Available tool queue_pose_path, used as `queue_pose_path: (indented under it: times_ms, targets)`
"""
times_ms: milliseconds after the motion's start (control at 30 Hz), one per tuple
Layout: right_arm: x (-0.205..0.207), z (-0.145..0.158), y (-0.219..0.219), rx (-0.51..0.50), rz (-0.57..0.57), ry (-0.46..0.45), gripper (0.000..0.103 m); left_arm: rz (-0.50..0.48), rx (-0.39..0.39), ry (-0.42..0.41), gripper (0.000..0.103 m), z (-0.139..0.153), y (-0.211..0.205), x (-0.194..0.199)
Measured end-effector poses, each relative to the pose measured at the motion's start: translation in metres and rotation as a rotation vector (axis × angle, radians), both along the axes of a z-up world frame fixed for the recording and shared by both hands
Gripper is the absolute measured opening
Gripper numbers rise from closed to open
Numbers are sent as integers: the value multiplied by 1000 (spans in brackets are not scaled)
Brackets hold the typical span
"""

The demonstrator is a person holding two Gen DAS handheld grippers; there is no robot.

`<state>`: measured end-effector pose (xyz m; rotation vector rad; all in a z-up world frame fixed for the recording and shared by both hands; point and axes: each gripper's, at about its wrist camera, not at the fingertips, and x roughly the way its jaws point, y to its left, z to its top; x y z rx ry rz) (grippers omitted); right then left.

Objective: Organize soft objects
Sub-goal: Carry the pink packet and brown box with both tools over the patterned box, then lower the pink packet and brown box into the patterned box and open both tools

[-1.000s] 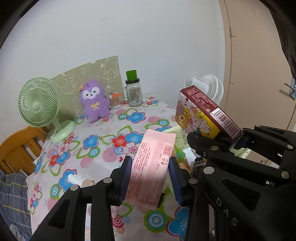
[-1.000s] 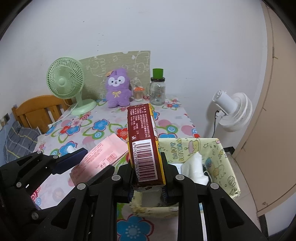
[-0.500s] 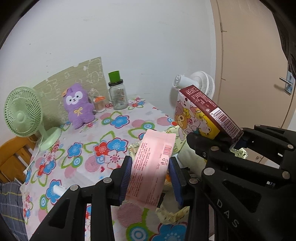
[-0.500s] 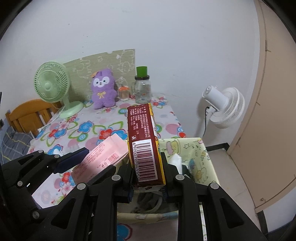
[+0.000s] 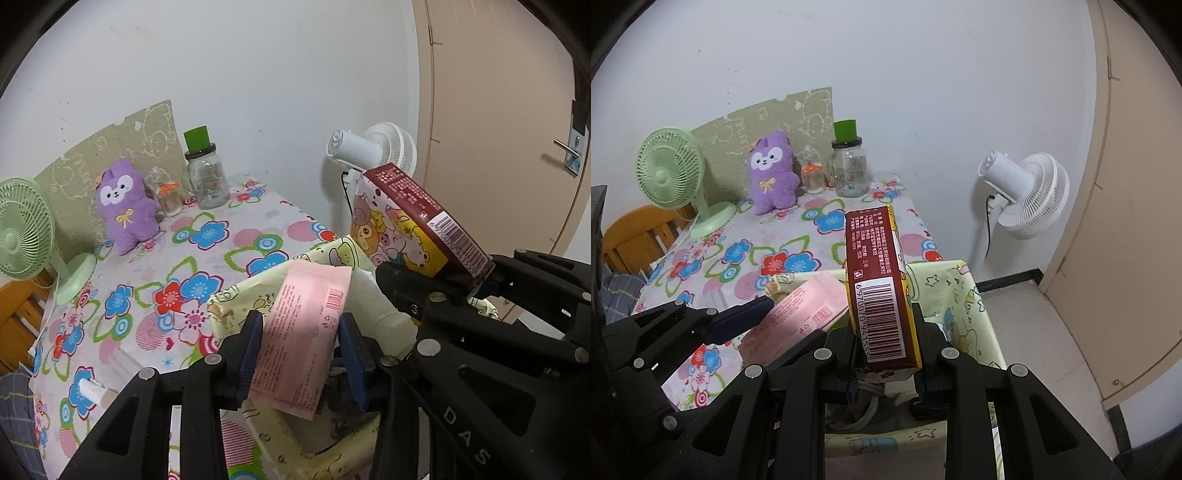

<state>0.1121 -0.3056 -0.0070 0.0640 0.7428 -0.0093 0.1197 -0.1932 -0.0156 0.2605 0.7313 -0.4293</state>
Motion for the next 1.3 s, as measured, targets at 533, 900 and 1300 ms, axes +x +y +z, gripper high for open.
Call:
queue_pose_path:
  times_ms: [533, 900, 1300]
  targets:
    - [16, -15, -8, 34, 6, 29, 56, 19, 50, 12, 94, -12, -8, 9]
    - [17, -17, 10, 23, 6, 27, 81, 45, 27, 24, 103, -15, 16, 10]
    - [7, -12, 30, 3, -2, 24, 89, 53, 12, 15, 103, -10, 38, -2]
